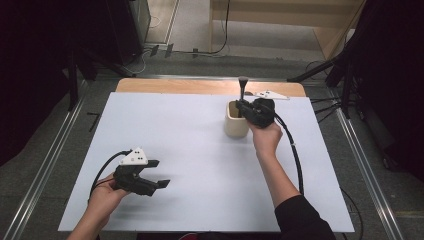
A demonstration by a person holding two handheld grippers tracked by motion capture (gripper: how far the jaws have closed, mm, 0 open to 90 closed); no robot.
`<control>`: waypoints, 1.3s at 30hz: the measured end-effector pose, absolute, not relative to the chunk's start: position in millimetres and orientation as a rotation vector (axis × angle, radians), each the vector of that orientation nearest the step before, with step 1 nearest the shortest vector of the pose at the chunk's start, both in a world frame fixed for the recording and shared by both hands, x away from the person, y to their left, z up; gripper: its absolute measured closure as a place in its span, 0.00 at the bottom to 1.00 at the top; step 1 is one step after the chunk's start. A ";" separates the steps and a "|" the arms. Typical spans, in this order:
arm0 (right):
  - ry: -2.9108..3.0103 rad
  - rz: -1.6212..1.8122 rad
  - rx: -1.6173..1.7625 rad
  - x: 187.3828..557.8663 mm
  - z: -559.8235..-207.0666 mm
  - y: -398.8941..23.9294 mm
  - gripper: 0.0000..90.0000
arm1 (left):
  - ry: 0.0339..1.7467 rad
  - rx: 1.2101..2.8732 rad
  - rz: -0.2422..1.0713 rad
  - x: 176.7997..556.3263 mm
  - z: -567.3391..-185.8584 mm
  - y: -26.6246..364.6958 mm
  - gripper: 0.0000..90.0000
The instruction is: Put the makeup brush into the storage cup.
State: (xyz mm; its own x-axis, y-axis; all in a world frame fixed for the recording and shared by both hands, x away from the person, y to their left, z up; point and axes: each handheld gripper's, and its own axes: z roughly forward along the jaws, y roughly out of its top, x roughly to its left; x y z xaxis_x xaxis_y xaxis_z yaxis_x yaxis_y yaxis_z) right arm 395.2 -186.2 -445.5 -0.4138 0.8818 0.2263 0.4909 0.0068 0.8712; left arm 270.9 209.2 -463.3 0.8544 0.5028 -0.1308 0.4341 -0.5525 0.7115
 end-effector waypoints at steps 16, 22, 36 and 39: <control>1.995 1.432 1.326 379.8 -428.2 -196.6 0.35 | 0.679 2.238 0.110 270.9 -463.6 209.5 0.24; 2.059 1.464 1.315 367.9 -429.6 -198.0 0.33 | 0.679 2.242 0.109 271.1 -463.9 209.2 0.24; 2.194 1.466 1.241 341.5 -432.3 -193.8 0.32 | 0.680 2.250 0.108 271.2 -464.2 209.0 0.24; 2.207 1.468 1.242 337.0 -434.5 -193.4 0.32 | 0.679 2.246 0.107 271.1 -464.1 209.0 0.24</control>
State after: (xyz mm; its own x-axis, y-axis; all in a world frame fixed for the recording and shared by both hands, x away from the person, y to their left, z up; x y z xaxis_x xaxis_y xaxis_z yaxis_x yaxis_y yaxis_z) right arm 337.0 -193.4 -434.5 -0.6213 0.7392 0.2600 0.5256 0.1471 0.8379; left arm 271.1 209.0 -464.1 0.8542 0.5030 -0.1316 0.4379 -0.5596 0.7036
